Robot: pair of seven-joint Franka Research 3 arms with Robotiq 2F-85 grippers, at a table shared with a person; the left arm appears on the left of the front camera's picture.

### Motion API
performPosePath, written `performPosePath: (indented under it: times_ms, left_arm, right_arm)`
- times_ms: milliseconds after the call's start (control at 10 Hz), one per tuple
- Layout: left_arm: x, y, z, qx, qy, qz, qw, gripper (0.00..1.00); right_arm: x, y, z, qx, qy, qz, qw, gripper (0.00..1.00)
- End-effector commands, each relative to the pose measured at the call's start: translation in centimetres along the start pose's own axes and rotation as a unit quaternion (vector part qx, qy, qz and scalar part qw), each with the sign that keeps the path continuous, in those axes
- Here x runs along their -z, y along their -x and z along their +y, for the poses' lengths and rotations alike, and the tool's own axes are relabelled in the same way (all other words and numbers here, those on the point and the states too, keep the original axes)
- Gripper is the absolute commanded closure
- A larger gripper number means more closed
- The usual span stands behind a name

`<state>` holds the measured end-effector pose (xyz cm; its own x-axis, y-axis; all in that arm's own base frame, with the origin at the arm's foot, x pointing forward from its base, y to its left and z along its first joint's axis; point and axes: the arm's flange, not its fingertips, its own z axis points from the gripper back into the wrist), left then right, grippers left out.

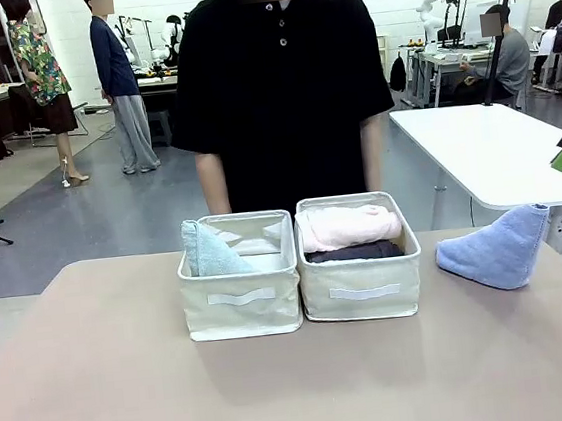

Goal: Sort the towels based on their folding style.
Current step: Pick up another triangle-folded towel from the table and place it in the left Fabric basket.

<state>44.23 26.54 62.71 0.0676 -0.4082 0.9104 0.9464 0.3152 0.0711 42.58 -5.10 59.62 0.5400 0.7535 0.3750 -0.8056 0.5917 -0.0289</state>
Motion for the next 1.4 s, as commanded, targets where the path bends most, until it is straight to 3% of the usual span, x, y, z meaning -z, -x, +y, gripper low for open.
performPosePath:
  times_ms: [0, 200, 600, 1300]
  left_arm:
    - [-0.2, -0.3, -0.1, -0.007, 0.002, -0.001, 1.000, 0.00]
    - [-0.2, -0.3, -0.1, -0.007, 0.002, -0.001, 1.000, 0.00]
    - [-0.2, -0.3, -0.1, -0.007, 0.002, -0.001, 1.000, 0.00]
    - [-0.2, -0.3, -0.1, -0.007, 0.002, -0.001, 1.000, 0.00]
  right_arm:
    - [0.0, 0.0, 0.0, 0.000, 0.000, 0.000, 1.000, 0.00]
    - [3.5, -1.8, -1.2, -0.017, 0.100, 0.034, 0.994, 0.00]
    - [8.3, -3.2, -4.1, -0.034, 0.104, 0.077, 0.991, 0.00]
    - [14.0, -3.1, -9.0, 0.015, 0.028, 0.137, 0.990, 0.00]
